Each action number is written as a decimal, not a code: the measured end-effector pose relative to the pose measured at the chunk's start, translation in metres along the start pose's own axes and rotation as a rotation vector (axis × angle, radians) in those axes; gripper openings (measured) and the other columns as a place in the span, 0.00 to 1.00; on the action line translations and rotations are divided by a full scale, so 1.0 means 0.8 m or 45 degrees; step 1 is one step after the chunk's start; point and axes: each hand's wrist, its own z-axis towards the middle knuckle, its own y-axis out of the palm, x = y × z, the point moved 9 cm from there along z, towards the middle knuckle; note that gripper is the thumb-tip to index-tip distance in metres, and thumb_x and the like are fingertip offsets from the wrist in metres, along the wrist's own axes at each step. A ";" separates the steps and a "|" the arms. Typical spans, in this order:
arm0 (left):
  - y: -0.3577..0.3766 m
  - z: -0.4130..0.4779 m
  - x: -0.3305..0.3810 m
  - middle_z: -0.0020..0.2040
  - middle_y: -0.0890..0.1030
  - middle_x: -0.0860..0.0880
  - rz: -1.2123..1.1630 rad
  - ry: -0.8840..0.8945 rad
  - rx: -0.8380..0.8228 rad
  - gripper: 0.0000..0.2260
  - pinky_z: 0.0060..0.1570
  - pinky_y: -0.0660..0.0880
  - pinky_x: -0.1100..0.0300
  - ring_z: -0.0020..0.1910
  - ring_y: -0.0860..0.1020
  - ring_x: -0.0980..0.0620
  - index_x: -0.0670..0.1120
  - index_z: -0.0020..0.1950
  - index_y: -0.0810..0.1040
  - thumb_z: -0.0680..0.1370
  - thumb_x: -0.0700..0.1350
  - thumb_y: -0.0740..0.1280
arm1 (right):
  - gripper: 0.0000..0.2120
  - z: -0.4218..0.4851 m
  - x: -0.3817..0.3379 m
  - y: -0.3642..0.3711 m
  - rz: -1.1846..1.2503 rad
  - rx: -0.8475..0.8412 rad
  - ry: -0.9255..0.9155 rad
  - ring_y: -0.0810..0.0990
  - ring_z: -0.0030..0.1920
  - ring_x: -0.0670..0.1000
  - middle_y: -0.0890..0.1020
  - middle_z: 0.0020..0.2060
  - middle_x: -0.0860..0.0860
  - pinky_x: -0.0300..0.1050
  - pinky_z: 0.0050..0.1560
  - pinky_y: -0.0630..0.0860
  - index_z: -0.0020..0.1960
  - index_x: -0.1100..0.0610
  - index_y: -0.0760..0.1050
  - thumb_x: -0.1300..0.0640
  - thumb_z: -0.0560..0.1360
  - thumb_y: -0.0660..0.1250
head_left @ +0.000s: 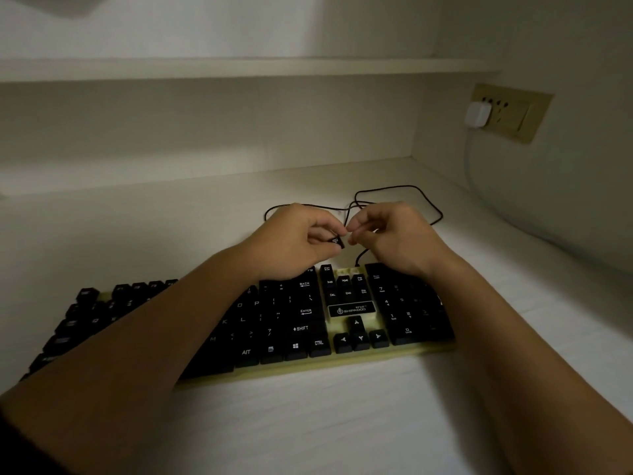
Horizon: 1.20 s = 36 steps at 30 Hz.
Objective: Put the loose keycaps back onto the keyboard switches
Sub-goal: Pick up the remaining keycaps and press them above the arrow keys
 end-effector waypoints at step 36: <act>0.029 -0.009 -0.005 0.40 0.85 0.51 0.266 -0.082 0.092 0.03 0.47 0.81 0.51 0.41 0.83 0.54 0.48 0.41 0.82 0.74 0.42 0.71 | 0.09 -0.002 0.018 0.009 0.065 0.075 0.116 0.85 0.31 0.46 0.85 0.36 0.50 0.37 0.36 0.80 0.43 0.55 0.82 0.66 0.75 0.66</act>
